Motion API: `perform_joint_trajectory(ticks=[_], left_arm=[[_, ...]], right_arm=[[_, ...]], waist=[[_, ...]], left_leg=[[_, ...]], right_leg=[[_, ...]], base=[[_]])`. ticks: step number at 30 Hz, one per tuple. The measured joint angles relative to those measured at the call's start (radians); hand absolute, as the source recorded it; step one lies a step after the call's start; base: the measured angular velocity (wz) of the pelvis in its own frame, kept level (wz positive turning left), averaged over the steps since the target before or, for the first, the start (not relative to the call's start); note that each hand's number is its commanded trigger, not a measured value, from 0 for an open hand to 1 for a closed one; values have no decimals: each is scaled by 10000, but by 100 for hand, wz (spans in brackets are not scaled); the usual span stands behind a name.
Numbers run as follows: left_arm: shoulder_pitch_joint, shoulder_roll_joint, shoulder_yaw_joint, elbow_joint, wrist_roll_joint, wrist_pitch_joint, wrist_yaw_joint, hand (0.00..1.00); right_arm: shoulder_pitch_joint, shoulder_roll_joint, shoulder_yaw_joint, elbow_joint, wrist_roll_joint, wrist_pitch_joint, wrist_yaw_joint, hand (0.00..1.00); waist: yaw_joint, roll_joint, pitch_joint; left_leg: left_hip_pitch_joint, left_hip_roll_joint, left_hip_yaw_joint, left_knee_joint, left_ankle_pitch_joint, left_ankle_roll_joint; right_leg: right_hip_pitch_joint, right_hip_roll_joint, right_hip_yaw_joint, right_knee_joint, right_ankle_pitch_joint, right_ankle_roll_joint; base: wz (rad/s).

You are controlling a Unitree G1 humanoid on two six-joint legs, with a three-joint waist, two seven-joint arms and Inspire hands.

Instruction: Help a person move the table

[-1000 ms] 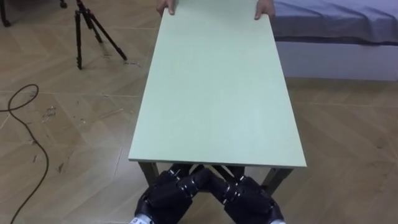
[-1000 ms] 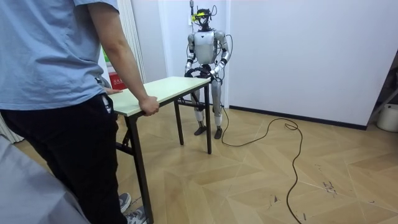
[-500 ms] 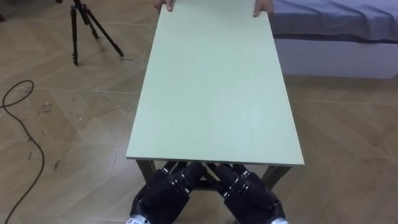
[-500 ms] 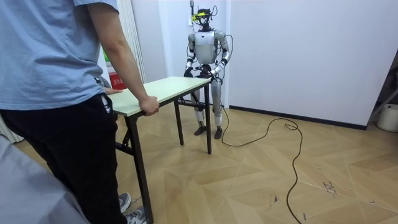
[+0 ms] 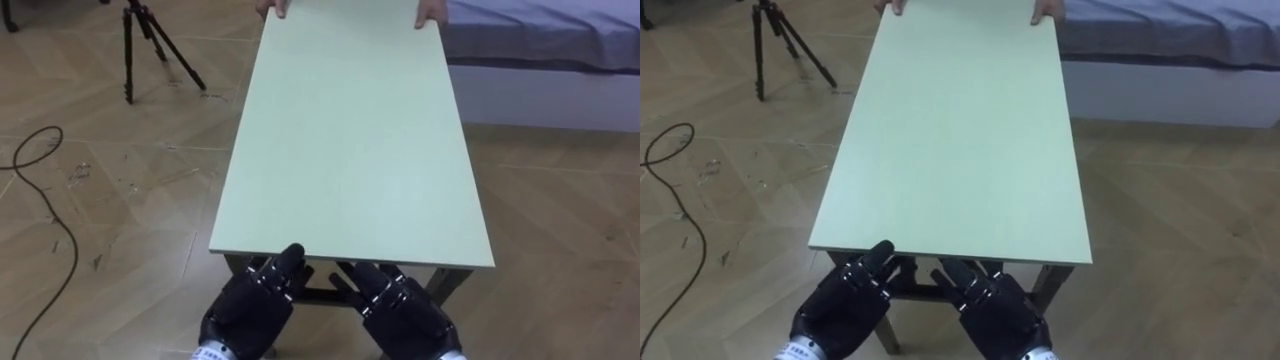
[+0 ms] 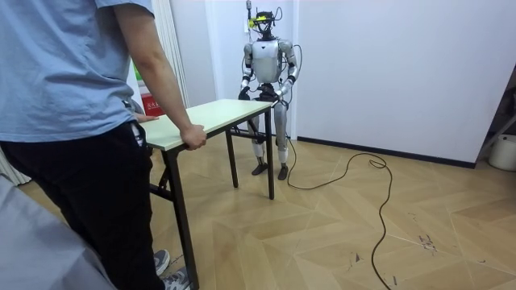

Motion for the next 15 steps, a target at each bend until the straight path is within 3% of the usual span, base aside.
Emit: perform_joint_trajectory(ticks=[7,15], left_arm=[[-4,-44,60,-9,-1107,-1,336,0],[-16,-69,78,-6,-1155,28,395,0]], right_arm=[[1,9,-147,1,49,163,-7,0],[78,179,-299,-13,1528,170,-377,0]], waist=[[-27,88,-30],[-20,88,-38]], left_leg=[[10,6,2,0,0,0],[27,-4,12,-6,12,19]], right_leg=[[1,-3,5,25,0,0],[26,-11,45,31,0,0]], base=[[0],[0]])
